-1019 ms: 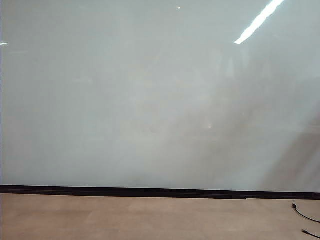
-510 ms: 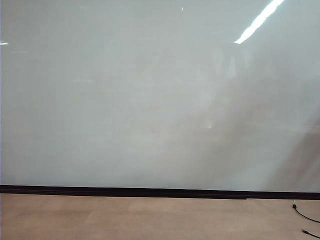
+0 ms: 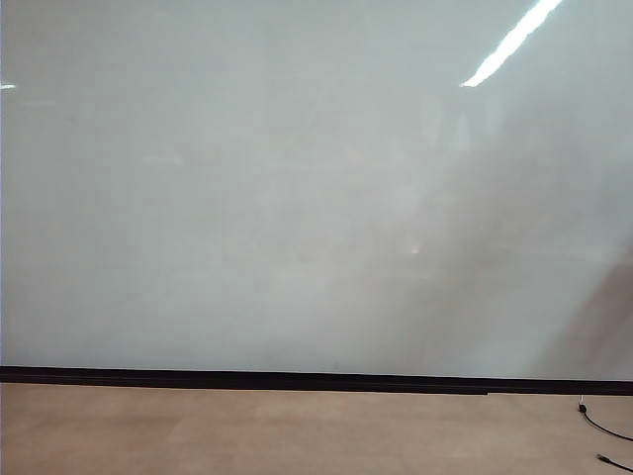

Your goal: Pick up the pen on the shelf to the right of the whiteboard and write the letter Z.

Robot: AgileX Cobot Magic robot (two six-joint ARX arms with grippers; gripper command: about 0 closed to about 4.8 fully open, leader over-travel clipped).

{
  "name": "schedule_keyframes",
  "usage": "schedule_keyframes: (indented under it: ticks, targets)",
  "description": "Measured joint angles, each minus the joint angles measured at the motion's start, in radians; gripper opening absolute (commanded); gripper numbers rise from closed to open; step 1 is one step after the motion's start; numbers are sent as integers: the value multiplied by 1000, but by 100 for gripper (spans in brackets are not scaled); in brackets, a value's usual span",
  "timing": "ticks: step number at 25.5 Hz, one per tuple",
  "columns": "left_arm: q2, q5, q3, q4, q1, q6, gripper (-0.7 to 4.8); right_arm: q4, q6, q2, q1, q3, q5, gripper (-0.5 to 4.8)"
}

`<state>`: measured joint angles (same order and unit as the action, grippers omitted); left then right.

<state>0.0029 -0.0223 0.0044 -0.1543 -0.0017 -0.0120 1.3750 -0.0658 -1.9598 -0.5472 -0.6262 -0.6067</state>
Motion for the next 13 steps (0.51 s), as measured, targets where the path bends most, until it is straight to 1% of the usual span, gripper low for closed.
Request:
schedule_keyframes:
  ticks: [4, 13]
  targets:
    - [0, 0, 0, 0, 0, 0, -4, 12, -47, -35, 3, 0, -24, 367]
    - [0, 0, 0, 0, 0, 0, -4, 21, -53, -38, 11, -16, -38, 367]
